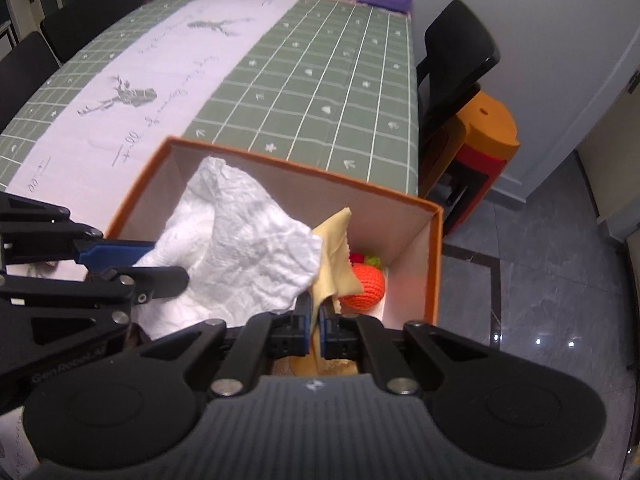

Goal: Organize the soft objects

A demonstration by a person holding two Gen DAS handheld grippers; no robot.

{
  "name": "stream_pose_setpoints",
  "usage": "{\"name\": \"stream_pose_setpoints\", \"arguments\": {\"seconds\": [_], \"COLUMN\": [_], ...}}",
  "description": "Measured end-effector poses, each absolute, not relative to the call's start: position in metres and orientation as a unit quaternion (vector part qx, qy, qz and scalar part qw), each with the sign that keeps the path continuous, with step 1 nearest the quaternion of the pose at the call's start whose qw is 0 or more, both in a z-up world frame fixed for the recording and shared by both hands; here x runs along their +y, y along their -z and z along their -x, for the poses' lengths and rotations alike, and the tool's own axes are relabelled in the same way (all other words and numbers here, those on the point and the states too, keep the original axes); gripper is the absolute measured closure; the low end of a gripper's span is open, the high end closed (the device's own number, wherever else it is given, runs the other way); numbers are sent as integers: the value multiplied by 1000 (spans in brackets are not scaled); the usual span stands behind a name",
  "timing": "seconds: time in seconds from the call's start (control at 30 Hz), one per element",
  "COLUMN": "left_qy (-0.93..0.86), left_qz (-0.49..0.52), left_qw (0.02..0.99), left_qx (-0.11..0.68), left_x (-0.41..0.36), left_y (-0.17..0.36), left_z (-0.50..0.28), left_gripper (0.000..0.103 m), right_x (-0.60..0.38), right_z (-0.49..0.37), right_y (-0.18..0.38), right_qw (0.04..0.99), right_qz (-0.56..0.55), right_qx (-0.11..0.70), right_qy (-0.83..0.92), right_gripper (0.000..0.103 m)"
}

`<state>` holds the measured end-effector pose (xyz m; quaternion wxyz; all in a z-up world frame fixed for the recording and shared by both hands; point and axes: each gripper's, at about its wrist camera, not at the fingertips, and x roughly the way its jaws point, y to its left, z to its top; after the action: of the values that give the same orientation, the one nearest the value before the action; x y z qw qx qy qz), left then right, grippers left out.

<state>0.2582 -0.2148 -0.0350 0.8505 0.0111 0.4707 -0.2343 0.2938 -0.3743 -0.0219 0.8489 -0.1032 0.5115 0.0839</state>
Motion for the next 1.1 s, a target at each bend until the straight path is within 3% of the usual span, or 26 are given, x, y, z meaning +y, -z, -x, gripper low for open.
{"name": "stream_pose_setpoints", "arguments": {"seconds": [0.13, 0.3, 0.37, 0.43, 0.57, 0.63, 0.9, 1.1], "left_qy": [234, 237, 241, 244, 253, 257, 257, 245], "left_qz": [3, 5, 10, 17, 32, 39, 46, 22], "left_qw": [850, 860, 864, 865, 868, 872, 905, 930], "left_qx": [473, 452, 442, 437, 425, 414, 338, 274], "left_x": [-210, -209, -206, -204, -194, -187, -147, -111], "left_y": [43, 35, 31, 24, 7, -3, -40, -56], "left_z": [-261, -254, -250, -246, -234, -227, -177, -125], "left_gripper": [80, 61, 51, 47, 40, 39, 39, 39], "right_x": [-370, -366, -366, -363, -357, -354, -337, -309], "right_z": [-300, -297, -294, -290, -279, -272, -218, -154], "right_y": [36, 36, 32, 27, 14, 4, -56, -89], "right_qw": [841, 839, 835, 833, 832, 836, 878, 916], "right_qz": [116, 137, 137, 146, 166, 172, 174, 170], "right_qx": [521, 519, 526, 526, 522, 516, 440, 353], "right_qy": [-90, -84, -88, -88, -82, -79, -73, -86], "right_gripper": [101, 94, 87, 72, 69, 59, 56, 42]}}
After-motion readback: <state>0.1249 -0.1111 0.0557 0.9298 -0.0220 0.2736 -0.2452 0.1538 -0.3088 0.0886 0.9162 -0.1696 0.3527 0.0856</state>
